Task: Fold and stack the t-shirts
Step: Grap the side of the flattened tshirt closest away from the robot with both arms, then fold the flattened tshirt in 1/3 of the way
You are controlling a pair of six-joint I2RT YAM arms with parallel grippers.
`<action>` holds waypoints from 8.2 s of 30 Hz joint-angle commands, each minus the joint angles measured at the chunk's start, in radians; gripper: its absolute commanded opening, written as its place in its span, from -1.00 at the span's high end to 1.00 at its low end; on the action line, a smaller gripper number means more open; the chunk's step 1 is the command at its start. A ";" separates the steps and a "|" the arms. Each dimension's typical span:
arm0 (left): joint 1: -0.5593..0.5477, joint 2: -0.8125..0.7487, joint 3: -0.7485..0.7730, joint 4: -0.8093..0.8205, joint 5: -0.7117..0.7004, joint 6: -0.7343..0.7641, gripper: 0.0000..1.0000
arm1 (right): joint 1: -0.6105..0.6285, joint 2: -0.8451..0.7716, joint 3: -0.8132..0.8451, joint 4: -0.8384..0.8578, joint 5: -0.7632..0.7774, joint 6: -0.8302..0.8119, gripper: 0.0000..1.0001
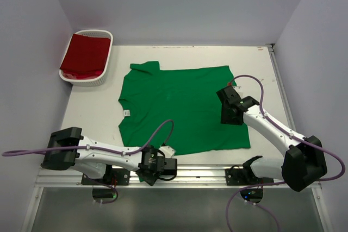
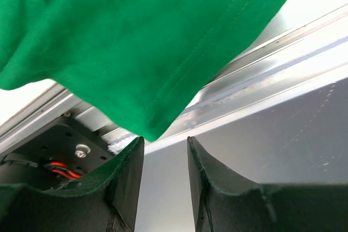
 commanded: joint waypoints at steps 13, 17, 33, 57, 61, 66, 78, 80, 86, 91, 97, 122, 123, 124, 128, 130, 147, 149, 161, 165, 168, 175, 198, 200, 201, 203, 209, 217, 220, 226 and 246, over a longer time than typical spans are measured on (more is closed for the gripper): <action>-0.003 0.009 -0.102 0.118 0.007 0.027 0.21 | 0.004 -0.018 0.009 0.002 0.016 0.004 0.10; -0.003 0.027 -0.107 0.135 0.016 0.038 0.77 | 0.004 -0.024 0.010 -0.001 0.018 0.006 0.12; -0.006 0.026 0.178 -0.193 -0.270 -0.068 1.00 | -0.042 -0.077 -0.013 -0.125 0.294 0.259 -0.84; -0.006 -0.057 0.079 -0.074 -0.303 -0.111 1.00 | -0.228 -0.217 -0.229 -0.062 0.172 0.673 -0.40; -0.006 -0.065 0.059 -0.051 -0.297 -0.104 1.00 | -0.229 -0.314 -0.274 -0.064 0.194 0.730 -0.20; -0.006 -0.082 0.049 -0.041 -0.300 -0.097 1.00 | -0.231 -0.300 -0.275 -0.065 0.180 0.730 -0.07; -0.006 -0.082 0.046 -0.040 -0.298 -0.098 1.00 | -0.231 -0.226 -0.275 -0.103 0.090 0.681 -0.16; -0.006 -0.082 0.046 -0.040 -0.298 -0.098 1.00 | -0.232 -0.255 -0.286 -0.119 0.084 0.684 -0.16; -0.005 -0.070 0.051 -0.034 -0.301 -0.083 1.00 | -0.231 -0.271 -0.309 -0.154 0.077 0.688 -0.13; -0.005 -0.065 0.051 -0.026 -0.301 -0.077 1.00 | -0.232 -0.259 -0.332 -0.156 0.061 0.690 -0.11; -0.005 -0.065 0.042 -0.015 -0.294 -0.078 1.00 | -0.232 -0.234 -0.373 -0.094 0.059 0.681 0.13; 0.110 -0.223 0.060 -0.184 -0.548 -0.339 1.00 | -0.231 -0.276 -0.242 0.024 0.042 0.435 1.00; 0.136 -0.240 0.060 -0.166 -0.568 -0.329 1.00 | -0.231 -0.263 -0.223 0.044 0.044 0.423 1.00; 0.164 -0.275 0.057 -0.152 -0.580 -0.300 1.00 | -0.232 -0.243 -0.212 0.053 0.042 0.405 1.00; 0.300 -0.301 0.077 -0.069 -0.623 -0.203 1.00 | -0.232 -0.124 -0.162 0.110 0.034 0.366 1.00; 0.334 -0.272 0.097 -0.029 -0.643 -0.161 1.00 | -0.231 -0.090 -0.139 0.154 0.030 0.351 1.00; 0.653 -0.109 0.146 0.203 -0.721 0.092 1.00 | -0.240 0.123 -0.022 0.272 0.103 0.282 1.00; 0.681 -0.105 0.143 0.224 -0.720 0.116 1.00 | -0.245 0.116 -0.024 0.269 0.120 0.280 1.00; 0.752 -0.053 0.141 0.338 -0.698 0.219 1.00 | -0.262 0.096 -0.001 0.246 0.179 0.282 1.00; 0.765 -0.053 0.147 0.358 -0.695 0.245 1.00 | -0.266 0.094 0.007 0.249 0.192 0.283 1.00; 0.776 -0.048 0.155 0.373 -0.695 0.270 1.00 | -0.269 0.110 0.019 0.251 0.195 0.282 1.00; 0.804 -0.022 0.175 0.419 -0.685 0.336 1.00 | -0.274 0.160 0.039 0.275 0.188 0.280 1.00; 0.865 0.075 0.195 0.471 -0.643 0.394 1.00 | -0.277 0.245 0.062 0.311 0.194 0.277 1.00; 0.868 0.075 0.192 0.471 -0.645 0.394 0.89 | -0.277 0.251 0.064 0.312 0.186 0.268 0.88; 0.870 0.073 0.192 0.471 -0.648 0.393 0.62 | -0.277 0.251 0.065 0.311 0.177 0.268 0.76; 0.873 0.059 0.189 0.468 -0.660 0.379 -0.50 | -0.278 0.248 0.067 0.320 0.160 0.256 0.30; 0.873 -0.013 0.180 0.486 -0.669 0.376 -1.00 | -0.277 0.118 0.024 0.403 0.128 0.188 -0.35; 0.871 -0.039 0.152 0.503 -0.567 0.368 -0.97 | -0.277 -0.045 0.021 0.432 0.073 0.095 0.25; 0.870 -0.022 0.114 0.526 -0.501 0.334 -0.24 | -0.277 -0.045 0.018 0.430 -0.001 0.086 1.00; 0.871 0.027 0.056 0.597 -0.415 0.221 1.00 | -0.274 -0.022 -0.021 0.450 -0.124 0.067 1.00; 0.925 0.236 0.146 0.701 -0.386 0.228 1.00 | -0.272 0.004 -0.039 0.415 -0.105 0.055 1.00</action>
